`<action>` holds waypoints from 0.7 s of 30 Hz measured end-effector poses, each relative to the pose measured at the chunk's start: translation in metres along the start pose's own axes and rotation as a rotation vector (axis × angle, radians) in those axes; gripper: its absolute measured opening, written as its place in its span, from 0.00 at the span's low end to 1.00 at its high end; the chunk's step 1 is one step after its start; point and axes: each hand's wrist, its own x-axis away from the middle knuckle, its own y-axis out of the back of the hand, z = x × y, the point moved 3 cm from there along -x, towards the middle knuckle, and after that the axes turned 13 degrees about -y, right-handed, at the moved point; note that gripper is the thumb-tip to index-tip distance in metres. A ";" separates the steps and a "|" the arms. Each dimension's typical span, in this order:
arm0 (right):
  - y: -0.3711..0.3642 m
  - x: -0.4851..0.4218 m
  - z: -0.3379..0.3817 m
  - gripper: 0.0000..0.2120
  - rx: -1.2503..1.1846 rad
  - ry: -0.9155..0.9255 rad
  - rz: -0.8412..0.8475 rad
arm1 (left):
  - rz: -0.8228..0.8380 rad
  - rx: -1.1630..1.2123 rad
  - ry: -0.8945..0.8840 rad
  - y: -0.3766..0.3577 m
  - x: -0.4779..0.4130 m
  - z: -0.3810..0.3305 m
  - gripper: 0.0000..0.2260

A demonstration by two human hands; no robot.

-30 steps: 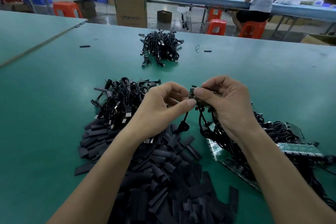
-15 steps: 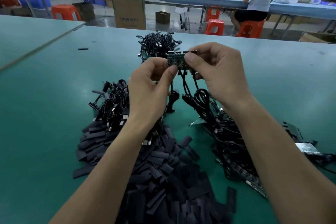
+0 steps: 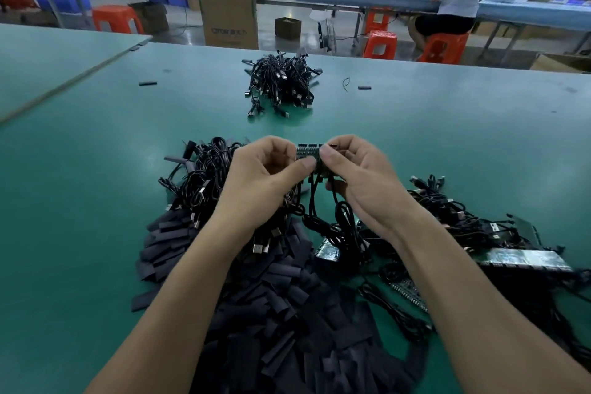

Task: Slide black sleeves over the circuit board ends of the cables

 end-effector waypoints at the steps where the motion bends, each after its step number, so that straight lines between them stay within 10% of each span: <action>1: 0.000 0.001 -0.001 0.04 -0.022 -0.013 0.030 | 0.006 0.041 0.021 0.002 0.000 0.001 0.08; 21: -0.017 0.005 -0.013 0.08 -0.265 -0.038 0.187 | 0.061 0.322 0.139 0.005 0.006 0.007 0.08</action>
